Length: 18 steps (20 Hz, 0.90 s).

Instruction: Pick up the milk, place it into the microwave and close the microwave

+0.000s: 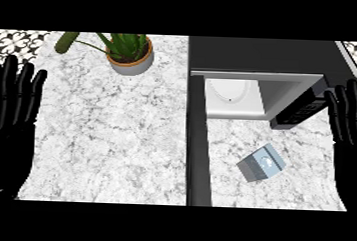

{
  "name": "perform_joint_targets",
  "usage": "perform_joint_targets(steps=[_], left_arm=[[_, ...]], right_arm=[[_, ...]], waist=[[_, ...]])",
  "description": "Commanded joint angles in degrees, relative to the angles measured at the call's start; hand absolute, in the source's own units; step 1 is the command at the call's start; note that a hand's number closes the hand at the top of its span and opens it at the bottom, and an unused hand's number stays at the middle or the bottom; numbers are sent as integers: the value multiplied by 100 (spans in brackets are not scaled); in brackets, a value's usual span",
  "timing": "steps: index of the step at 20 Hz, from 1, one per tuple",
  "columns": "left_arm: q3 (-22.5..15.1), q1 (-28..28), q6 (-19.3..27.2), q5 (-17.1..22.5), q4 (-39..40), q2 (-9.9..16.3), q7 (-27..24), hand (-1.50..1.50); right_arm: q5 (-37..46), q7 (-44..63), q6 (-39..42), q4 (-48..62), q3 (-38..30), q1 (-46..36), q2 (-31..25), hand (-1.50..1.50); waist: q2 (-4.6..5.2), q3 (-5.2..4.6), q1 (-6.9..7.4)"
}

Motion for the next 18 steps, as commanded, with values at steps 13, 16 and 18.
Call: perform_joint_targets(steps=[13, 16, 18], left_arm=[[120, 1221, -486, 750, -364, -80, 436, -150], [-89, 1568, -467, 545, -586, -224, 423, -150], [-77, 2014, -624, 436, -566, -276, -13, -150]], right_arm=[[-272, -7, 542, -762, 2262, 1534, 473, -150], [-58, 378, 299, -1315, 2717, 1780, 492, -150], [-73, -247, 347, -934, 2424, 1951, 336, -150]], waist=[[34, 61, 77], [35, 60, 62], [40, 61, 71]])
